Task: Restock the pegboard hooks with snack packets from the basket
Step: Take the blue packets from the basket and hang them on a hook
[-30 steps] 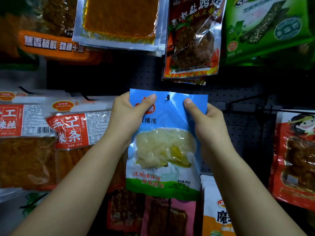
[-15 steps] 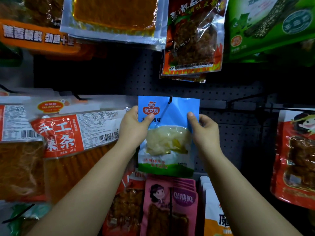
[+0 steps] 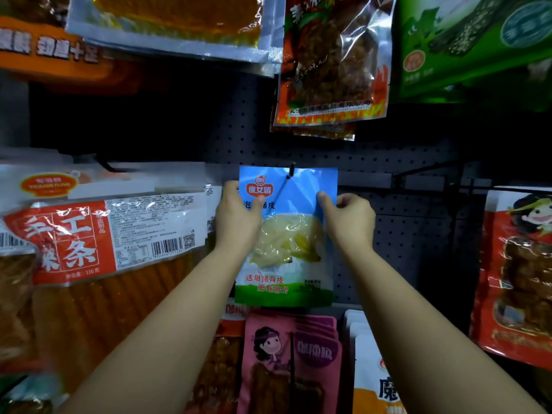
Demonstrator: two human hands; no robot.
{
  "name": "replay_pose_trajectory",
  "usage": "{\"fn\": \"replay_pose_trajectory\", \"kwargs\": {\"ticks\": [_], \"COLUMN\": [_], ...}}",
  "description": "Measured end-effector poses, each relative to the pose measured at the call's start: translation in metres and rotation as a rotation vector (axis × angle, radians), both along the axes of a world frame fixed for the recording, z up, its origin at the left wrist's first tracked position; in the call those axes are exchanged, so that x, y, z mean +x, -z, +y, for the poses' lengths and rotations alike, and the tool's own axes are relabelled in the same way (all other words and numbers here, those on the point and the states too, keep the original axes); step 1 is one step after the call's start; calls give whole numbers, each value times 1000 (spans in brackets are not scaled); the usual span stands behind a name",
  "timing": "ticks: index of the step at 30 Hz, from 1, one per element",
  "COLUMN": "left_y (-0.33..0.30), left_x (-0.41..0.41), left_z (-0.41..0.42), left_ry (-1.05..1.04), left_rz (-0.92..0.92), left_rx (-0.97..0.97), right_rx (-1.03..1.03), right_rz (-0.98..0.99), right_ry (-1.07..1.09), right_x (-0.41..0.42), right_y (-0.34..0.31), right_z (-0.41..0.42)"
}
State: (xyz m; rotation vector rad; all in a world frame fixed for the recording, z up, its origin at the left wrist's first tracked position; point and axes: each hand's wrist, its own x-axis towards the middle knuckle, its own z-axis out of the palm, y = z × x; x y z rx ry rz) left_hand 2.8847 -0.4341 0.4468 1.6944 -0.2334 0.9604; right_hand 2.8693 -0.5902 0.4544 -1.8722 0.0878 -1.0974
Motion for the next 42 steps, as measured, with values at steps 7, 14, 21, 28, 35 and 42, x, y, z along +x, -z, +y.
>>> {"fn": "replay_pose_trajectory", "kwargs": {"ticks": [7, 14, 21, 28, 35, 42], "left_y": [58, 77, 80, 116, 143, 206], "left_x": [-18, -9, -3, -18, -51, -161], "left_z": [-5, -11, -13, -13, -4, -1], "left_ry": [93, 133, 113, 82, 172, 400], "left_rz": [-96, -46, -43, -55, 151, 269], "left_rx": [114, 138, 114, 142, 32, -85], "right_rx": [12, 112, 221, 292, 369, 343], "right_rz": [-129, -65, -41, 84, 208, 252], "right_ry": [-189, -415, -438, -440, -477, -434], "right_x": [-13, -4, 3, -3, -34, -169], "right_y": [64, 89, 93, 141, 155, 210], "right_z": [-9, -5, -6, -11, -13, -45]}}
